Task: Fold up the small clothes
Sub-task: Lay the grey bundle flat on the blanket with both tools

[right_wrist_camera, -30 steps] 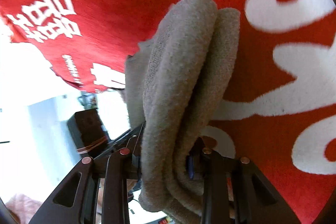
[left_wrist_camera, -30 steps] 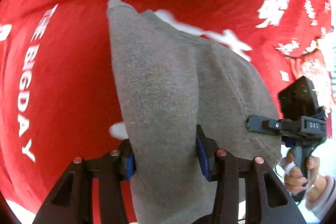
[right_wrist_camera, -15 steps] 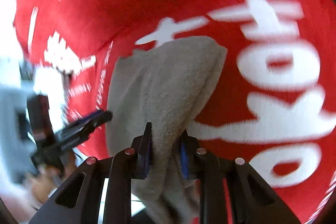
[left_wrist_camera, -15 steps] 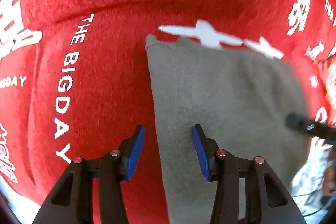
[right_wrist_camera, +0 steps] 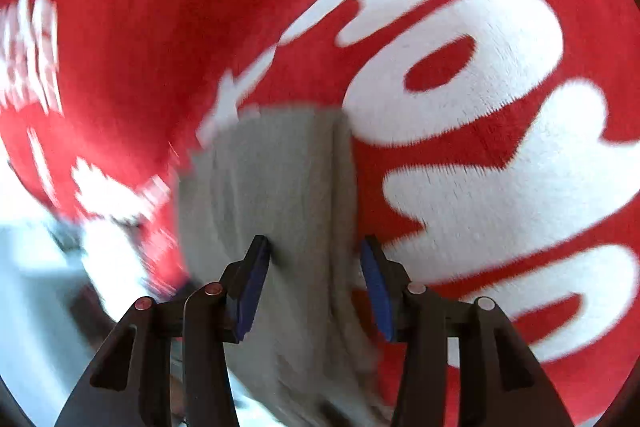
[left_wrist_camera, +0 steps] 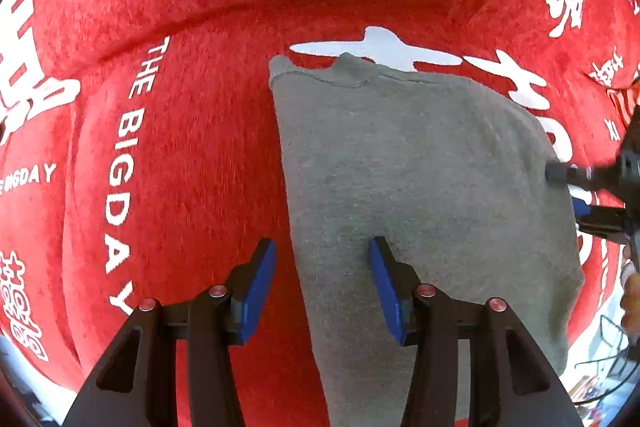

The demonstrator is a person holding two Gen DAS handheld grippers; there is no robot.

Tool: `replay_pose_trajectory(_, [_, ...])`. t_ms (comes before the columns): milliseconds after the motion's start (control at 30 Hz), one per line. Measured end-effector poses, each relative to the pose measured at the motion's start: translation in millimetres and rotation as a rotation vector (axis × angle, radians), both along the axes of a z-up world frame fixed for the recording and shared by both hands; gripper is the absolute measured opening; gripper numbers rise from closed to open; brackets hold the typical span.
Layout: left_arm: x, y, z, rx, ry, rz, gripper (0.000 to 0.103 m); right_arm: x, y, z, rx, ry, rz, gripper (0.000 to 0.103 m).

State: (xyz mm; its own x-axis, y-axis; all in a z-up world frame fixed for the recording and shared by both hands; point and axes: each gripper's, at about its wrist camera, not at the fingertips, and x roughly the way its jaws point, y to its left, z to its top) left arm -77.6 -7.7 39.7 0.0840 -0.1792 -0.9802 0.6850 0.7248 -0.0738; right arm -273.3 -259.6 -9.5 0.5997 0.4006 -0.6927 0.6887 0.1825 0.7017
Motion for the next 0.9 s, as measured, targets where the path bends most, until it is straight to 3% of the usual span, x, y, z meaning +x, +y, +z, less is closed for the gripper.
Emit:
replay_pose_trajectory(33, [0.0, 0.4, 0.3, 0.004, -0.001, 0.002, 0.051, 4.7, -0.1, 5.3, -0.024, 0.002, 0.029, 0.017])
replay_pose_trajectory(133, [-1.3, 0.4, 0.8, 0.017, -0.016, -0.011, 0.051, 32.4, 21.5, 41.3, -0.335, 0.062, 0.314, 0.016])
replay_pose_trajectory(200, [-2.0, -0.4, -0.9, 0.021, -0.021, -0.014, 0.055, 36.7, 27.4, 37.1, -0.408, 0.131, 0.394, 0.016])
replay_pose_trajectory(267, [-1.1, -0.7, -1.3, 0.031, -0.035, -0.002, 0.064, 34.2, 21.5, 29.0, -0.417, 0.185, 0.391, 0.020])
replay_pose_trajectory(333, [1.6, 1.6, -0.8, 0.032, -0.011, 0.021, 0.064, 28.6, 15.1, 27.7, -0.424, 0.218, 0.356, 0.033])
replay_pose_trajectory(367, [2.5, 3.3, 0.1, 0.033, 0.000, 0.029, 0.064, 23.4, 13.6, 30.8, -0.432, 0.232, 0.344, 0.033])
replay_pose_trajectory(500, [-3.4, 13.4, 9.4, 0.051, 0.006, 0.023, 0.064, 11.8, 23.8, 55.1, -0.451, 0.246, 0.339, 0.033])
replay_pose_trajectory(667, [-21.9, 32.3, 16.7, 0.067, 0.028, 0.027, 0.064, -1.6, 65.6, 87.7, -0.425, 0.179, 0.375, 0.032])
replay_pose_trajectory(700, [-25.5, 35.4, 16.8, 0.069, 0.028, 0.027, 0.064, -4.4, 76.7, 92.9, -0.425, 0.163, 0.394, 0.027])
replay_pose_trajectory(767, [-32.0, 41.0, 15.7, 0.078, 0.036, 0.032, 0.064, -3.6, 97.6, 96.0, -0.417, 0.147, 0.425, 0.018])
replay_pose_trajectory(900, [-39.4, 49.1, 10.3, 0.091, 0.052, 0.041, 0.064, 0.7, 129.9, 72.0, -0.403, 0.208, 0.504, 0.017])
